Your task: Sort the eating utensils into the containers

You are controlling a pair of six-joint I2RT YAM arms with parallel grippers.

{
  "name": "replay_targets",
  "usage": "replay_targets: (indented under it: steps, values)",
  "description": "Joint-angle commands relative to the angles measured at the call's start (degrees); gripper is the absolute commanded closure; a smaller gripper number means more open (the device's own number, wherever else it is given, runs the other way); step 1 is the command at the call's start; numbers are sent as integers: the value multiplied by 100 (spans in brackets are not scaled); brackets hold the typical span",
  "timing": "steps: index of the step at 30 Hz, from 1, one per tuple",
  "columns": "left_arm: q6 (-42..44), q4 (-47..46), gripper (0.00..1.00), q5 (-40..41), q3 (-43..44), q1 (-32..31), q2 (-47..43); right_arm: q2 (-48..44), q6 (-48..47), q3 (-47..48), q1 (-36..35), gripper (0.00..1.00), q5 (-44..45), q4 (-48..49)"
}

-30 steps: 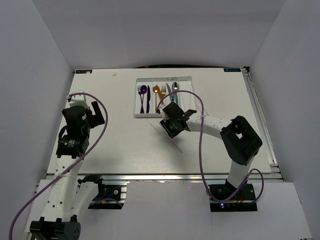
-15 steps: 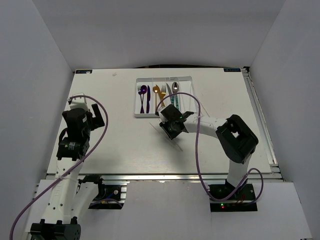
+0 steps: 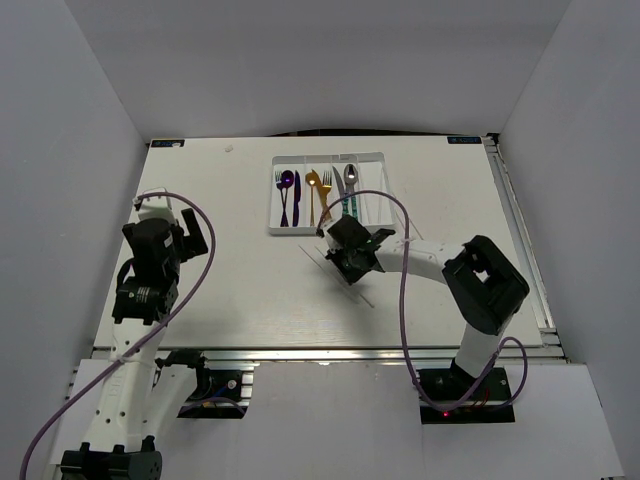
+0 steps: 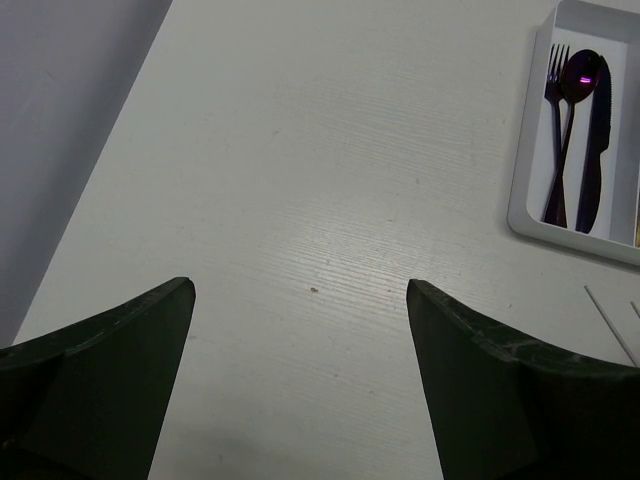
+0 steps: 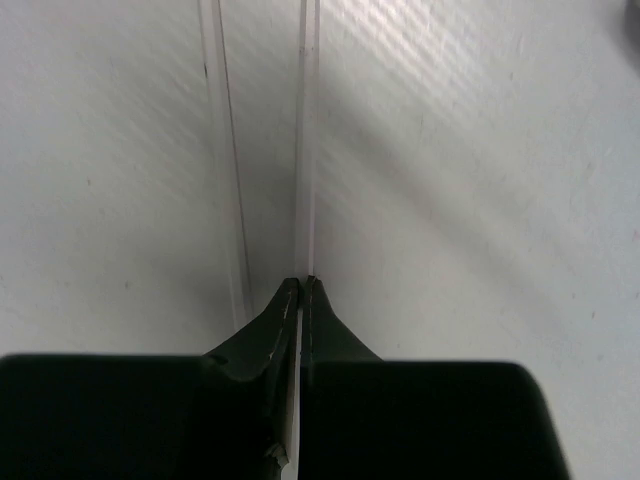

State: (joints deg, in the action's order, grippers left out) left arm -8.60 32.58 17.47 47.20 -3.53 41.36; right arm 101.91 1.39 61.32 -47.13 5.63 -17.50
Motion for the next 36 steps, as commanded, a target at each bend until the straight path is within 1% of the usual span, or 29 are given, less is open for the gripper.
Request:
replay_targets:
  steps: [1, 3, 4, 7, 10, 12, 14, 17, 18, 20, 21, 25, 28, 31, 36]
  values:
    - [16, 3, 2, 54, -53, 28, -146, -485, 169, 177, -59, 100, 95, -1018]
    - [16, -6, 2, 19, -27, 28, -129, -759, 186, 284, -59, 100, 166, -1124]
    - [8, -6, 2, 10, -18, 28, -111, -1047, 213, 319, -50, 100, 167, -1090]
    - [-1, -41, 2, -121, 9, 28, -15, -1514, 265, 477, -33, 100, 140, -845]
    - [25, -146, 2, -262, 0, 28, 117, -1499, 615, 942, 29, 100, 315, -790]
    - [16, -251, 2, -306, -9, 28, 187, -1193, 844, 1493, 247, 100, 395, -817]
    - [16, -322, 2, -402, 26, 28, 302, -981, 1056, 1768, 467, 100, 500, -694]
    - [69, -471, 2, -438, 113, 28, 477, -358, 1144, 2356, 1047, 100, 650, -571]
    - [78, -489, 2, -438, 149, 28, 521, 53, 1179, 2776, 1379, 100, 607, -588]
    - [60, -515, 2, -403, 210, 28, 618, 451, 1206, 3209, 1645, 100, 580, -580]
    - [52, -542, 2, -394, 219, 28, 645, 836, 1136, 3637, 1829, 100, 597, -536]
    - [-10, -551, 2, -368, 219, 28, 698, 1638, 960, 4474, 2059, 100, 632, -448]
    - [-45, -551, 2, -297, 211, 28, 733, 1990, 916, 4687, 2147, 100, 641, -325]
    - [-80, -542, 2, -236, 193, 28, 733, 2210, 854, 4696, 2217, 100, 668, -158]
    - [-159, -489, 2, -201, 184, 28, 759, 2535, 968, 4740, 2323, 100, 475, -280]
